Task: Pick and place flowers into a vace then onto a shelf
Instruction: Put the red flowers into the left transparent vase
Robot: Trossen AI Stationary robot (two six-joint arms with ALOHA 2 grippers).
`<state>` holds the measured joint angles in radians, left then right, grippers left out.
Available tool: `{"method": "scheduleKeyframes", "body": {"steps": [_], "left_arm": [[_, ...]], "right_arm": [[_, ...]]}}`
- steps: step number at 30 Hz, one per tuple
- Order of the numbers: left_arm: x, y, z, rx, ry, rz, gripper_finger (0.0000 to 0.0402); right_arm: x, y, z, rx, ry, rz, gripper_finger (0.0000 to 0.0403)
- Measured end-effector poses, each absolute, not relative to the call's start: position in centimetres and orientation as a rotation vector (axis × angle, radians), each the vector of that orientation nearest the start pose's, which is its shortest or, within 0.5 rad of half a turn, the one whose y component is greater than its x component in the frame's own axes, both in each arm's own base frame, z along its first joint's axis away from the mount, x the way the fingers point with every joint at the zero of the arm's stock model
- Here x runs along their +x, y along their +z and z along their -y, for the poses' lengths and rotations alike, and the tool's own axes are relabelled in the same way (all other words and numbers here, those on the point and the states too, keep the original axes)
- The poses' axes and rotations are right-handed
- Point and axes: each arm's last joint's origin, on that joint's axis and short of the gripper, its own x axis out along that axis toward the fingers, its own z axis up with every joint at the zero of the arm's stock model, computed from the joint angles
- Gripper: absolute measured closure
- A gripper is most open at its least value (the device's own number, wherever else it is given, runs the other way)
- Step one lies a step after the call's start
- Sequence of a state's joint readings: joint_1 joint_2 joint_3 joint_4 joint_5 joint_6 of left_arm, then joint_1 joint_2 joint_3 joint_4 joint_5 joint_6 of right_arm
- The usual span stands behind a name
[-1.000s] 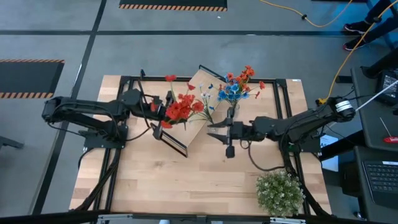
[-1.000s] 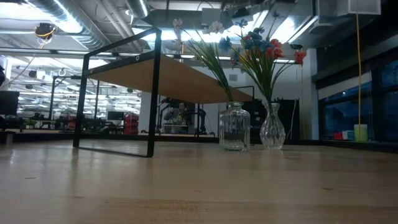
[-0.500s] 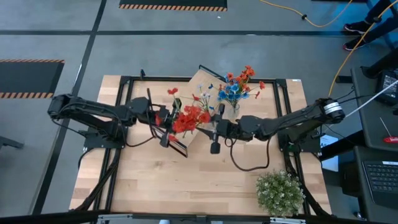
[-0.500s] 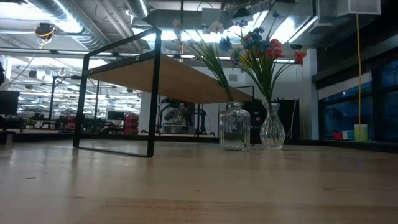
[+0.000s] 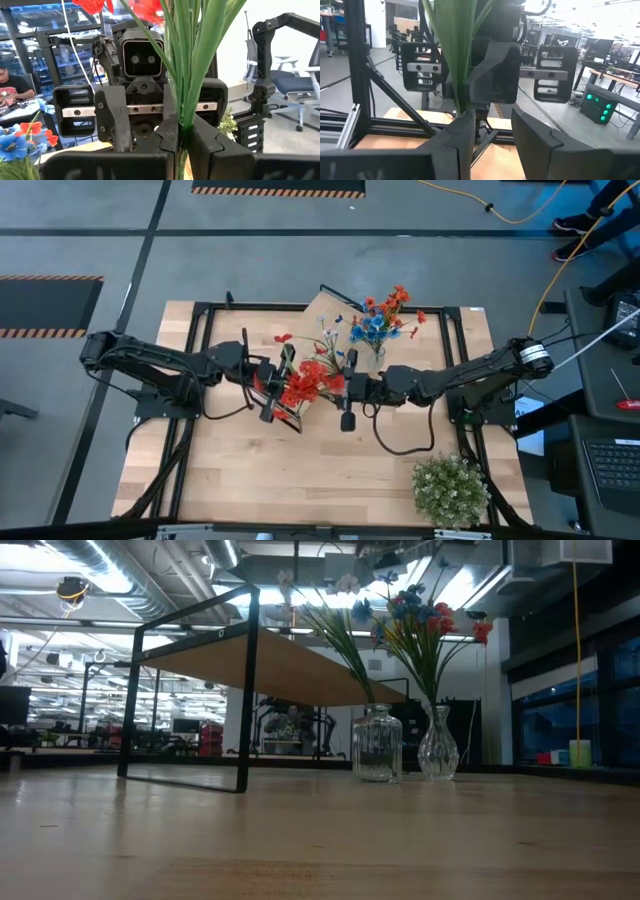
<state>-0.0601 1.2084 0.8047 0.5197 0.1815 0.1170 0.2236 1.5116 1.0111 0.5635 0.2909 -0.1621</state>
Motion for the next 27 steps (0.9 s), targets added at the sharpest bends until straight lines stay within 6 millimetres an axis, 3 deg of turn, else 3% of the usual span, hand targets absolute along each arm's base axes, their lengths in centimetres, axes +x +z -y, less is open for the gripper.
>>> {"method": "scheduleKeyframes", "body": {"steps": [11,27], "left_arm": [[25.3,33.1,1.5,0.124,-0.155,0.11,0.0385],[26.9,32.3,1.8,0.151,-0.194,0.149,0.0384]], "right_arm": [[33.2,31.2,-6.8,-0.202,-0.06,0.038,0.027],[33.2,31.2,-6.8,-0.151,-0.061,0.041,0.027]]}}
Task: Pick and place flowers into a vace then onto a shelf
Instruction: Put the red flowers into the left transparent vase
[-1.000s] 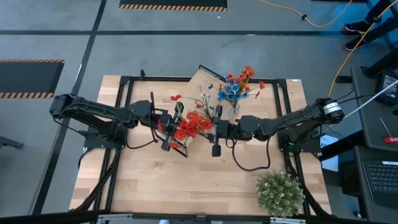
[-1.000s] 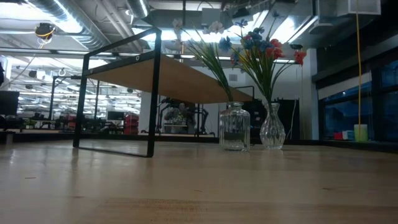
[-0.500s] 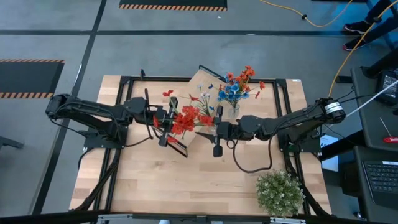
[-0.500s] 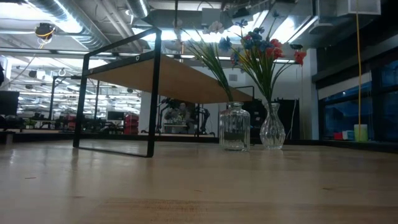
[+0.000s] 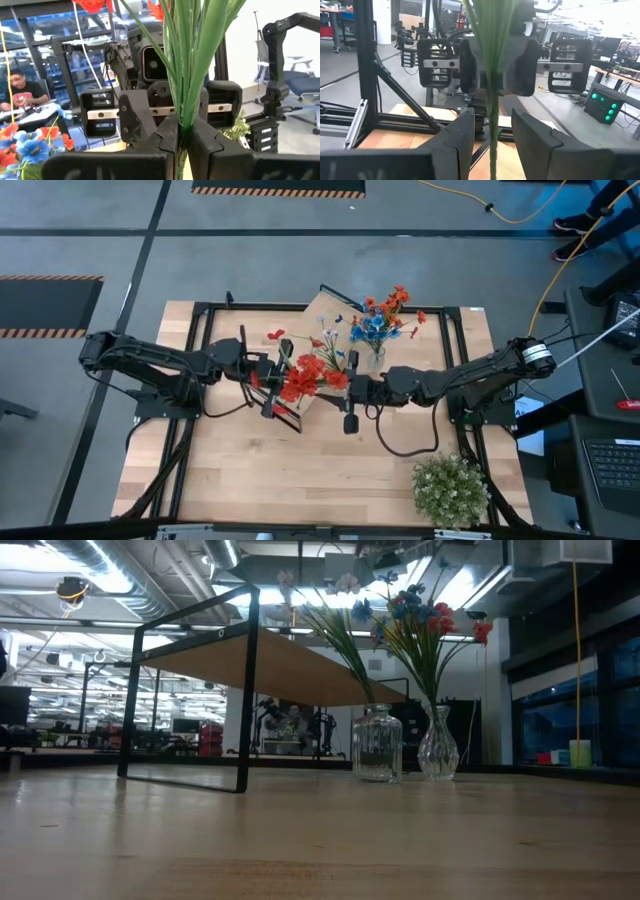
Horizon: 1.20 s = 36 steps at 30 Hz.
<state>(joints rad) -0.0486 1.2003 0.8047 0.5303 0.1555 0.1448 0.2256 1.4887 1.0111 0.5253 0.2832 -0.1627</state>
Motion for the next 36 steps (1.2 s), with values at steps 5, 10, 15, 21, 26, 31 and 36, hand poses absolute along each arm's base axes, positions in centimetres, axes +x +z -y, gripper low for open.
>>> {"method": "scheduleKeyframes", "body": {"steps": [5,10,15,21,26,31,36], "left_arm": [[27.1,32.4,1.8,0.151,-0.192,0.173,0.0384],[27.8,31.8,1.9,0.151,-0.195,0.173,0.0384],[28.2,31.6,1.9,0.152,-0.194,0.182,0.0384],[28.1,31.7,2.0,0.153,-0.234,0.195,0.0384],[28.1,31.7,2.0,0.154,-0.239,0.195,0.0384],[28.1,31.6,1.9,0.158,-0.235,0.194,0.0384],[28.3,31.7,1.8,0.167,-0.23,0.212,0.0384]], "right_arm": [[33.2,31.2,-6.8,-0.151,-0.063,0.041,0.027],[33.2,31.2,-6.8,-0.152,-0.063,0.041,0.0269],[33.2,31.2,-6.8,-0.154,-0.064,0.04,0.0269],[33.2,31.1,-6.8,-0.156,-0.064,0.033,0.0269],[33.2,31.1,-6.8,-0.153,-0.064,0.033,0.0269],[33.2,31.2,-6.8,-0.15,-0.065,0.045,0.0269],[33.3,31.2,-6.8,-0.146,-0.066,0.048,0.0282]]}}
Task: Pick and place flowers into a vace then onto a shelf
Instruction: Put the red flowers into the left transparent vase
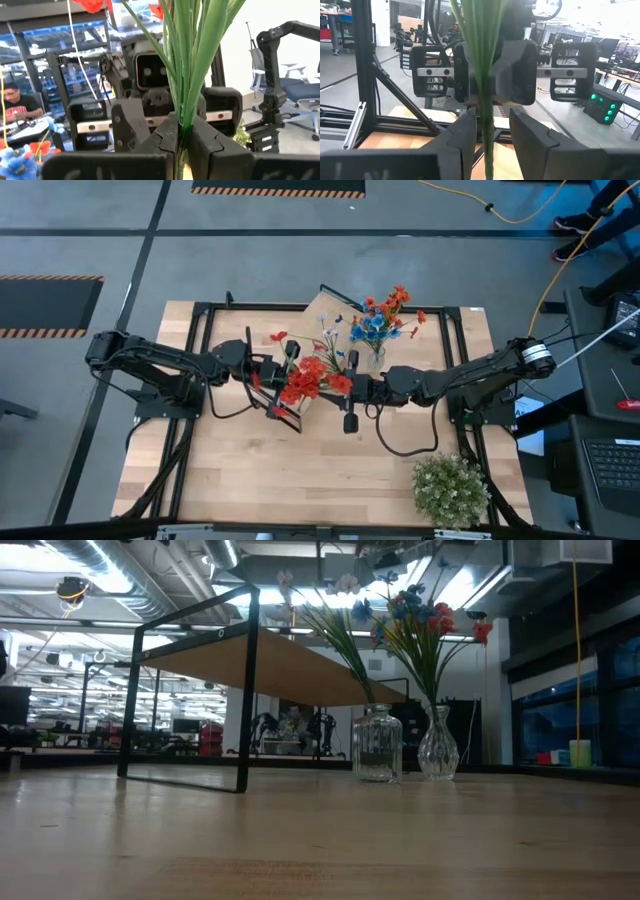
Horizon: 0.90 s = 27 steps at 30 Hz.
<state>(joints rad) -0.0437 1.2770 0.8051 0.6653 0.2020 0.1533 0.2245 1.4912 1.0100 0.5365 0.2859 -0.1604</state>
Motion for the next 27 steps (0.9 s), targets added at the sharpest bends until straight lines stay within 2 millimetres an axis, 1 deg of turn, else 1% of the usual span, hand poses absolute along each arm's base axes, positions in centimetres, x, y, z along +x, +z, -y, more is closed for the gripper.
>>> {"method": "scheduleKeyframes", "body": {"steps": [13,21,24,27], "left_arm": [[28.41,31.48,1.81,0.173,-0.229,0.2,0.0384],[28.41,31.46,1.81,0.173,-0.229,0.198,0.0378],[28.41,31.46,1.81,0.173,-0.229,0.198,0.0361],[28.42,31.39,1.83,0.172,-0.231,0.191,0.0334]], "right_arm": [[33.35,31.01,-6.81,-0.157,-0.062,0.045,0.0387],[33.35,31.01,-6.81,-0.153,-0.062,0.045,0.0392],[33.35,31.01,-6.81,-0.153,-0.062,0.045,0.0392],[33.35,31.02,-6.8,-0.152,-0.063,0.046,0.0392]]}}
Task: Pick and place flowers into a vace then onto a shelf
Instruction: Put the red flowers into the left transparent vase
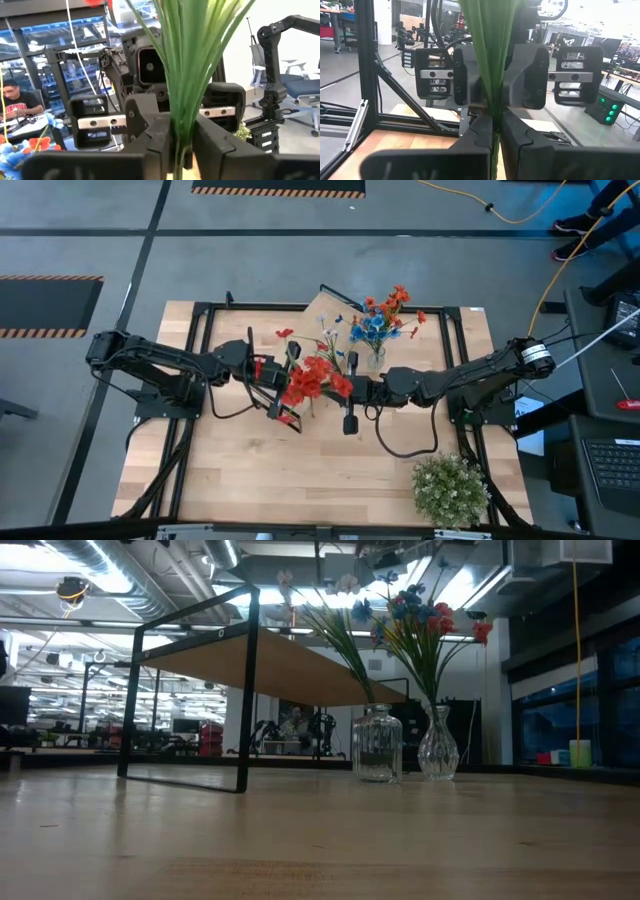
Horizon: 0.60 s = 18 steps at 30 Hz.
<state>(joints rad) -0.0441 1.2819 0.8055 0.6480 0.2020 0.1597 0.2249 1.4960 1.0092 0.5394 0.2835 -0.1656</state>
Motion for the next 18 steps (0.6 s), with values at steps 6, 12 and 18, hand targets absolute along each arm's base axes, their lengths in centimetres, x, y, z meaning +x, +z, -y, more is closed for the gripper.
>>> {"method": "scheduleKeyframes", "body": {"steps": [6,12,18], "left_arm": [[28.2,31.3,1.8,0.142,-0.242,0.155,0.0272],[26.4,32.2,1.7,0.123,-0.241,0.098,0.023],[23.8,32.9,1.5,0.158,-0.191,-0.001,0.0218]], "right_arm": [[33.4,31.0,-6.8,-0.154,-0.066,0.041,0.0392],[33.3,31.2,-6.7,-0.155,-0.068,0.049,0.0392],[32.8,31.8,-6.4,-0.197,-0.153,0.055,0.0392]]}}
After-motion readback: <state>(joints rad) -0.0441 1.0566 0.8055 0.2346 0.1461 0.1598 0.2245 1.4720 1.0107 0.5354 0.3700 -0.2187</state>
